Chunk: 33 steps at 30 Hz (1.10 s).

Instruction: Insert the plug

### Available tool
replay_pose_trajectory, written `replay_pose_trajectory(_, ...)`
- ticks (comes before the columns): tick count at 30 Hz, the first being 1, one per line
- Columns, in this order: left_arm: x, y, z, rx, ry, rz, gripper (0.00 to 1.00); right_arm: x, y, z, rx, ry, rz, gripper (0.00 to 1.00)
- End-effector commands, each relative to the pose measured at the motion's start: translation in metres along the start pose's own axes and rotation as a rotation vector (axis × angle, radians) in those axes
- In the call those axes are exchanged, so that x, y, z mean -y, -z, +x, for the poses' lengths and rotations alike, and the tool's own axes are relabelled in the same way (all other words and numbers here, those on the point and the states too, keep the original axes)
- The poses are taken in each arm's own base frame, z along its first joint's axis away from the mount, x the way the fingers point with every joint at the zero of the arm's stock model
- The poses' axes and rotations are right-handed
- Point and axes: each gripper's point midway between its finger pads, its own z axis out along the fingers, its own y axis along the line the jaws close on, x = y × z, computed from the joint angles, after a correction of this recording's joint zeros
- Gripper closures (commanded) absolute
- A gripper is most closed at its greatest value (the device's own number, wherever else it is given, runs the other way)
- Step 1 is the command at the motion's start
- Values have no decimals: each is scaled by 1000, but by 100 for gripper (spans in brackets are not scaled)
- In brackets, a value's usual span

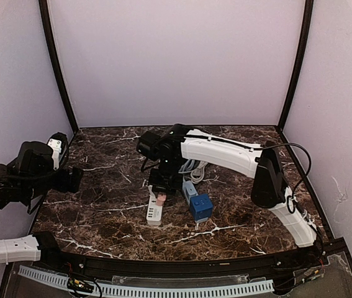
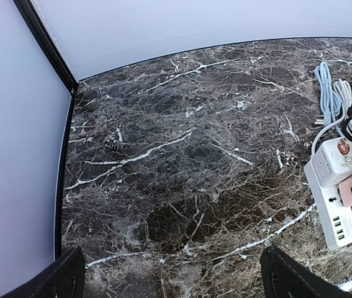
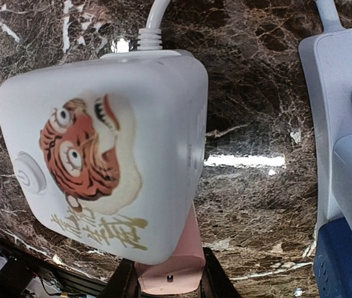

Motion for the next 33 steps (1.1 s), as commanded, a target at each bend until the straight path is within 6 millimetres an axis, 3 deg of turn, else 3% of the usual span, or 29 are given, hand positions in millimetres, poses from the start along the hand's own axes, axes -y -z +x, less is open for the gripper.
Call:
replay_pose_trajectory(1, 2, -3, 3, -9, -13, 6, 1, 31, -21, 0, -18, -6, 144, 100)
replay_pose_trajectory(11, 3, -3, 4, -11, -19, 14, 1, 30, -50, 0, -51, -26, 165, 100)
replay_pose_trajectory(23, 3, -5, 4, -20, -21, 6, 1, 28, -69, -3, -48, -69, 172, 100)
replay_pose_trajectory(29, 3, -4, 4, -18, -20, 4, 1, 14, -68, -9, -32, -76, 111, 73)
replay_pose_trajectory(33, 3, -4, 4, -17, -21, 2, 1, 8, -55, -12, -8, -66, 78, 65)
